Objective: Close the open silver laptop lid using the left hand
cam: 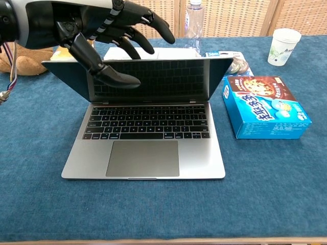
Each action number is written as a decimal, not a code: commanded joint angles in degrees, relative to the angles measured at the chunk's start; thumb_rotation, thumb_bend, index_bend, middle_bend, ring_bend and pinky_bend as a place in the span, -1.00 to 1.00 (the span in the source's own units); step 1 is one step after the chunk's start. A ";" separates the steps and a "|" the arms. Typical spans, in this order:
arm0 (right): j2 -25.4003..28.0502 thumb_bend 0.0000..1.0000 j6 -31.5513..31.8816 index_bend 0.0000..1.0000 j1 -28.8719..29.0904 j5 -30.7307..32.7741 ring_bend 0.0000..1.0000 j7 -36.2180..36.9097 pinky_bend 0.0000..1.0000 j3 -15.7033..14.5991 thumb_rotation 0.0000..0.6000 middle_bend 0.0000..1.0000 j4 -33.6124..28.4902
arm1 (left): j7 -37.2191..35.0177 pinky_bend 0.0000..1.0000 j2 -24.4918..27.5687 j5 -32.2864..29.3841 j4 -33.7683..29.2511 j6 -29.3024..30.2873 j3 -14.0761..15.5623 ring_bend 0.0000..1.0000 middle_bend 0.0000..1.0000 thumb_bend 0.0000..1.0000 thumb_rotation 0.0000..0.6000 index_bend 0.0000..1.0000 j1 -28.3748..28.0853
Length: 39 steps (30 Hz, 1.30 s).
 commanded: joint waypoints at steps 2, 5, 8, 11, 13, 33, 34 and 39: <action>-0.02 -0.52 -0.04 -0.57 -0.05 -0.10 -1.00 -0.03 -1.00 -0.13 1.00 -1.00 -0.05 | 0.13 -0.56 -0.07 -0.06 -0.25 -0.21 0.72 -0.65 -0.91 -0.50 1.00 -0.53 0.20; -0.08 -0.52 -0.08 -0.57 -0.10 -0.07 -1.00 -0.02 -1.00 -0.19 1.00 -1.00 -0.03 | 0.24 -0.56 -0.20 -0.16 -0.27 -0.25 1.19 -0.65 -0.91 -0.50 1.00 -0.53 0.33; -0.15 -0.52 -0.17 -0.57 -0.15 0.09 -1.00 0.02 -1.00 -0.22 1.00 -1.00 0.01 | 0.29 -0.56 -0.46 -0.19 -0.24 -0.33 1.78 -0.65 -0.91 -0.50 1.00 -0.53 0.53; -0.21 -0.52 -0.25 -0.57 -0.17 0.15 -1.00 -0.08 -1.00 -0.28 1.00 -1.00 0.09 | 0.42 -0.56 -0.67 -0.05 -0.21 -0.39 2.27 -0.65 -0.91 -0.50 1.00 -0.53 0.69; -0.29 -0.52 -0.28 -0.57 -0.23 0.30 -1.00 -0.13 -1.00 -0.30 1.00 -1.00 0.12 | 0.51 -0.56 -0.86 0.14 -0.32 -0.55 2.86 -0.65 -0.91 -0.50 1.00 -0.53 0.87; -0.56 -0.52 -0.84 -0.56 -0.87 1.67 -1.00 1.05 -1.00 -0.42 1.00 -1.00 1.44 | 2.72 -0.56 -4.29 1.57 1.00 -0.69 8.28 -0.65 -0.91 -0.50 1.00 -0.53 3.09; -0.56 -0.52 -0.84 -0.56 -0.91 1.67 -1.00 1.12 -1.00 -0.44 1.00 -1.00 1.54 | 2.75 -0.56 -4.52 1.51 1.12 -0.67 8.50 -0.65 -0.91 -0.50 1.00 -0.53 3.22; -0.64 -0.52 -1.12 -0.56 -1.10 1.96 -1.00 1.71 -1.00 -0.52 1.00 -1.00 2.04 | 3.92 -0.56 -5.74 1.86 2.05 -0.31 9.85 -0.65 -0.91 -0.50 1.00 -0.53 3.92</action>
